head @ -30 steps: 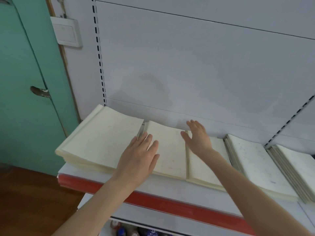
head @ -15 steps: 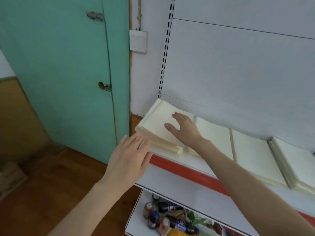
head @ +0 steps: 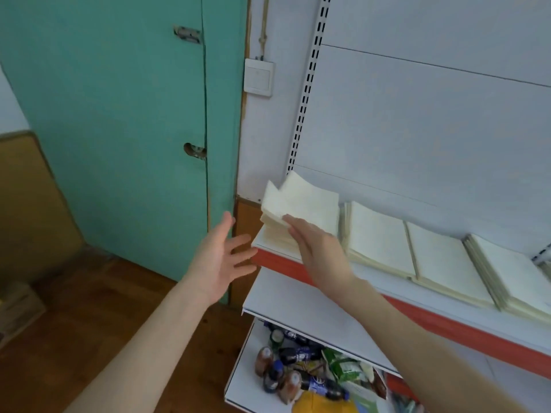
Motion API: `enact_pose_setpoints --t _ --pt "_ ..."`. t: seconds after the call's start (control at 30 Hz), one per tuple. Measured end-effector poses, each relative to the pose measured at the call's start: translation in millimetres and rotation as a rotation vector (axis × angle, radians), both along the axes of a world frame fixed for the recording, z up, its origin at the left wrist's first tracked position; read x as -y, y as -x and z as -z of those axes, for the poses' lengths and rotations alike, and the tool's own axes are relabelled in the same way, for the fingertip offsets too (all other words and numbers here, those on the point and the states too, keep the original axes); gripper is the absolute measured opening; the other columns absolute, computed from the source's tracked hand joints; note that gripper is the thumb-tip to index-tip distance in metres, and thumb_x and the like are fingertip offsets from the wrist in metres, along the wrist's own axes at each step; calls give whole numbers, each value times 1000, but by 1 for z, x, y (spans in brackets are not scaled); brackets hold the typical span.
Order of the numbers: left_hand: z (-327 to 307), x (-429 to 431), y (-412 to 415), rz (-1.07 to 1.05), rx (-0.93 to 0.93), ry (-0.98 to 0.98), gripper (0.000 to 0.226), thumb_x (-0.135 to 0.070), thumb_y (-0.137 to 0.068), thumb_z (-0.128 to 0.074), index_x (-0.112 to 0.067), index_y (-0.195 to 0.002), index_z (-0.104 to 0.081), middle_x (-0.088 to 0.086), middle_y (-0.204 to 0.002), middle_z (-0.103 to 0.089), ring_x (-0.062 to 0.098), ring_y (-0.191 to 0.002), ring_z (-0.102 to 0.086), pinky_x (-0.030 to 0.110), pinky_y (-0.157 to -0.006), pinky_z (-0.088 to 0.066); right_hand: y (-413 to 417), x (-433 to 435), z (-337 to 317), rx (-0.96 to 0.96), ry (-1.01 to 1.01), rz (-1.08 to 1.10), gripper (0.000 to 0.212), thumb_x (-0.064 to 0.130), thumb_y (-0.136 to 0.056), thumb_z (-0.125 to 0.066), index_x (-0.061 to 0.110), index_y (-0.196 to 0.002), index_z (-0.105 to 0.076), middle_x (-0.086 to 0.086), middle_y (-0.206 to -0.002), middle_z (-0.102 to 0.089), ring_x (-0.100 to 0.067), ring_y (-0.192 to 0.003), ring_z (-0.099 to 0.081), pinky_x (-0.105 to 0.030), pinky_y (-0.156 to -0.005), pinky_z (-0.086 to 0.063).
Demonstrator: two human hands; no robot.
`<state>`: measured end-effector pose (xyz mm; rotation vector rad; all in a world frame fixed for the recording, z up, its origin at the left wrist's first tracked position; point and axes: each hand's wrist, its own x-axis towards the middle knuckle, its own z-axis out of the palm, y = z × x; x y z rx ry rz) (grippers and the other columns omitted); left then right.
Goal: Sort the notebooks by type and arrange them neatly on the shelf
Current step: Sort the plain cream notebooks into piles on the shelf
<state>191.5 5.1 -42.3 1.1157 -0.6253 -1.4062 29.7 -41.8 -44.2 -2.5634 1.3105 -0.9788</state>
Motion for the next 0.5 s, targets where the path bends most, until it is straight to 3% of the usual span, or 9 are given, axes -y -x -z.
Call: enact_pose_setpoints --t 0.03,0.07,0.13,0.2,0.27,0.33,0.43,0.5 --pt "-2 6 -4 37 -241 -26 56 -53 -93 -36 -18 -137 -37 17 -127 -56 35 -107 -59 51 -90 -45 -5 -16 0 -44 59 -89 30 14 -96 -43 6 -121 -59 -11 -112 -67 -25 -98 -66 -28 -79 -51" --pt "-4 10 -7 62 -354 -38 55 -53 -94 -35 -13 -131 -43 19 -118 -62 35 -98 -64 49 -83 -48 -7 -26 8 -104 92 -180 31 14 -92 -45 5 -115 -63 -12 -108 -69 -26 -94 -68 -30 -76 -54" --pt "-5 14 -9 71 -204 -49 40 -37 -97 -38 -11 -122 -53 18 -105 -67 31 -83 -67 41 -70 -49 -9 -35 21 -228 87 -371 35 22 -90 -45 6 -115 -64 -11 -115 -66 -25 -106 -63 -28 -93 -48" --pt "0 17 -13 23 49 -60 31 -15 -96 -43 -18 -126 -50 13 -102 -65 30 -84 -63 38 -66 -49 -5 -29 11 -145 -107 -464 38 29 -96 -43 9 -124 -58 -3 -129 -57 -9 -121 -49 -14 -107 -30" --pt "6 16 -24 23 130 -51 38 -8 -92 -47 -28 -124 -49 10 -104 -63 32 -89 -61 39 -68 -50 3 -10 1 28 -274 -386 36 24 -97 -43 11 -127 -56 6 -130 -52 3 -121 -42 -6 -105 -26" --pt "6 13 -32 2 119 -5 38 -6 -91 -47 -29 -120 -51 9 -104 -63 33 -91 -61 43 -75 -50 15 30 -1 128 -255 -164 34 21 -97 -45 10 -127 -55 2 -133 -53 -8 -125 -46 -12 -104 -28" --pt "7 9 -43 -45 81 84 33 -7 -87 -53 -32 -108 -56 6 -104 -65 31 -93 -62 47 -82 -49 27 82 7 -152 -311 86 51 33 -97 -44 12 -142 -35 -4 -151 -30 -18 -140 -26 -23 -111 -17" --pt "7 6 -50 -56 76 135 41 -11 -74 -62 -34 -108 -57 5 -104 -66 29 -93 -64 46 -76 -51 30 100 21 -370 -372 143 63 44 -95 -41 14 -147 -20 -3 -156 -15 -17 -144 -13 -32 -115 -12"
